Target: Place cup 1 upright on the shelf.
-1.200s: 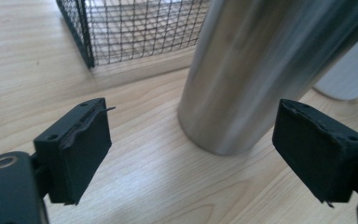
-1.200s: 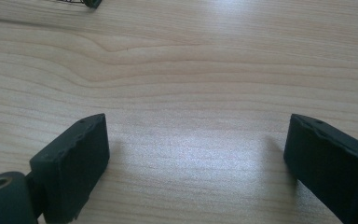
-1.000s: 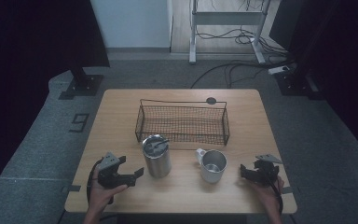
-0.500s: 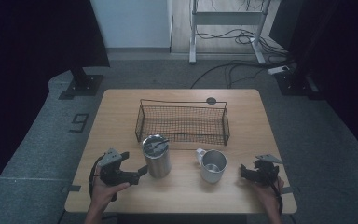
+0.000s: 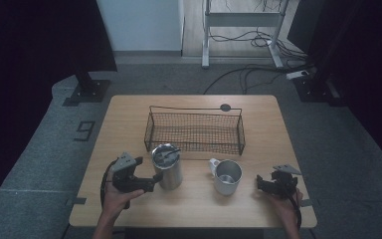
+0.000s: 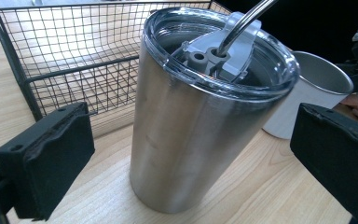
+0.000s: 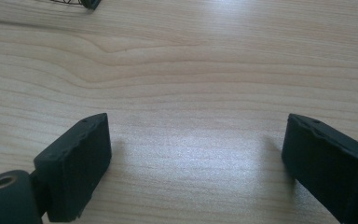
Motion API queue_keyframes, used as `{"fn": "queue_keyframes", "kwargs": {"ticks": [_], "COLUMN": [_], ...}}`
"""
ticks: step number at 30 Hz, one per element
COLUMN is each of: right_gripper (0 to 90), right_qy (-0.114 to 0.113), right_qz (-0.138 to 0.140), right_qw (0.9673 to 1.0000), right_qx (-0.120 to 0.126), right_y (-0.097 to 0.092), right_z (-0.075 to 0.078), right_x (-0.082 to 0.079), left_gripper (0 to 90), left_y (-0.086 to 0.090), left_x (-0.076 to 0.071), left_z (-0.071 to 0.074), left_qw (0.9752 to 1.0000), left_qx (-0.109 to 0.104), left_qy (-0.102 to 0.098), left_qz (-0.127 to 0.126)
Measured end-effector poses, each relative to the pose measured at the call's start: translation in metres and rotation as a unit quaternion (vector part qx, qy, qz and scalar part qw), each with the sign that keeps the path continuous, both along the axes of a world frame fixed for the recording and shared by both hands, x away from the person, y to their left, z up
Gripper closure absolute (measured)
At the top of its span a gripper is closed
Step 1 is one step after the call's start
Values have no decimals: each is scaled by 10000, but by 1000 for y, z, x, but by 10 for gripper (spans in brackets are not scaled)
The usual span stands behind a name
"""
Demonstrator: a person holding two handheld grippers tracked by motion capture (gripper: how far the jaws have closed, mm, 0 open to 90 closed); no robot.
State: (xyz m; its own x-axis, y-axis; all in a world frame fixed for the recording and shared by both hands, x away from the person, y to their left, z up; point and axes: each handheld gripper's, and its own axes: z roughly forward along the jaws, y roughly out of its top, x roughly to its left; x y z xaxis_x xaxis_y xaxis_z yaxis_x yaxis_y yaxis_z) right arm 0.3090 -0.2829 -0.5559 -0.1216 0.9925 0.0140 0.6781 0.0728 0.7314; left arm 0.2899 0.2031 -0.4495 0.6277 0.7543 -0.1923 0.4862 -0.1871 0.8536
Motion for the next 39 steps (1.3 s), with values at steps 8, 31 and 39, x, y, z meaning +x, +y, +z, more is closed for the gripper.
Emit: {"fn": "queue_keyframes", "kwargs": {"ticks": [8, 31, 39], "right_gripper": [92, 93, 95], "right_qy": [-7, -8, -11], "right_qz": [-39, -42, -47], "right_qw": [10000, 10000, 10000], "right_qx": [4, 3, 1], "right_y": [0, 0, 0], "right_z": [0, 0, 0], "right_x": [0, 0, 0], "left_gripper": [0, 0, 0], "left_y": [-9, -36, -42], "left_x": [4, 23, 25], "left_z": [0, -14, -21], "left_qw": [9997, 9999, 9993], "left_qx": [-112, 17, 9], "left_qy": [21, -127, -371], "left_qz": [-217, -47, 5]}}
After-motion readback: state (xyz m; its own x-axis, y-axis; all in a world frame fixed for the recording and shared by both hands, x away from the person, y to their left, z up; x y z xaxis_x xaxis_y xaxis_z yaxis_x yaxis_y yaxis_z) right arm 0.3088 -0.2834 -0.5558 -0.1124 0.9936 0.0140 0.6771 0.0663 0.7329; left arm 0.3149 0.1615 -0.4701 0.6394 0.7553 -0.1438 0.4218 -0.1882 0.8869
